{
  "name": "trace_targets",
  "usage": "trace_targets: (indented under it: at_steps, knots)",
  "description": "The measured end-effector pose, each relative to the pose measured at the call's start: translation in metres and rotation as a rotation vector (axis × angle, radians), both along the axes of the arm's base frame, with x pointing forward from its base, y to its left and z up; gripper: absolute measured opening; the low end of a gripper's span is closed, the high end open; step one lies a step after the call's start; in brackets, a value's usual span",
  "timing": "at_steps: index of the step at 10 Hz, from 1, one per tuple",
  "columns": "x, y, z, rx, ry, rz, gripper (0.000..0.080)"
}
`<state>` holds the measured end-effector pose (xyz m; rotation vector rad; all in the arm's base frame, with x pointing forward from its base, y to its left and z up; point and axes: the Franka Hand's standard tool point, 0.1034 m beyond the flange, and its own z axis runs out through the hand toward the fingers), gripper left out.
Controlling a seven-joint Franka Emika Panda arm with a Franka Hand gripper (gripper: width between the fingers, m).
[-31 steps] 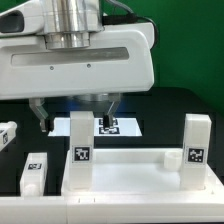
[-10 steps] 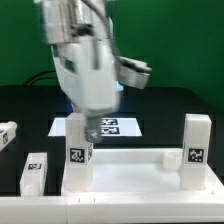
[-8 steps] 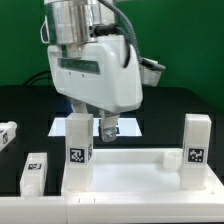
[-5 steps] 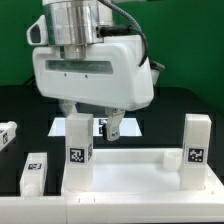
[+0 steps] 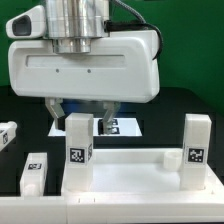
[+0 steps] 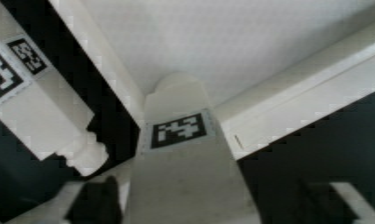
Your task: Assemble desk
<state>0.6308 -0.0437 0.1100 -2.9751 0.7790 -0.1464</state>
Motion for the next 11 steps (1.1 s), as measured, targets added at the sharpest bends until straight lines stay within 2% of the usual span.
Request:
trace_targets:
  at_steps: [1, 2, 4, 6, 7, 9, 11]
  knots:
    - [-0.0005, -0.0014, -0.0004, 0.005, 0.004, -0.067, 0.0397]
    - [-0.0009, -0.0028, -0.0007, 0.017, 0.009, -0.182, 0.0287]
    - [-0.0024, -0.0012, -0.0011, 0.061, 0.041, -0.527, 0.0287]
    - [-0.0015, 0.0030, -0.0017, 0.169, 0.063, -0.945, 0.0287]
    - [-0.0008, 0.0035, -0.0017, 0.203, 0.072, -1.069, 0.0287]
    - [-0.0004, 0.0041, -0.0017, 0.220, 0.080, -1.191, 0.0287]
    - [-0.0004, 0.0039, -0.0017, 0.214, 0.075, -1.140, 0.0287]
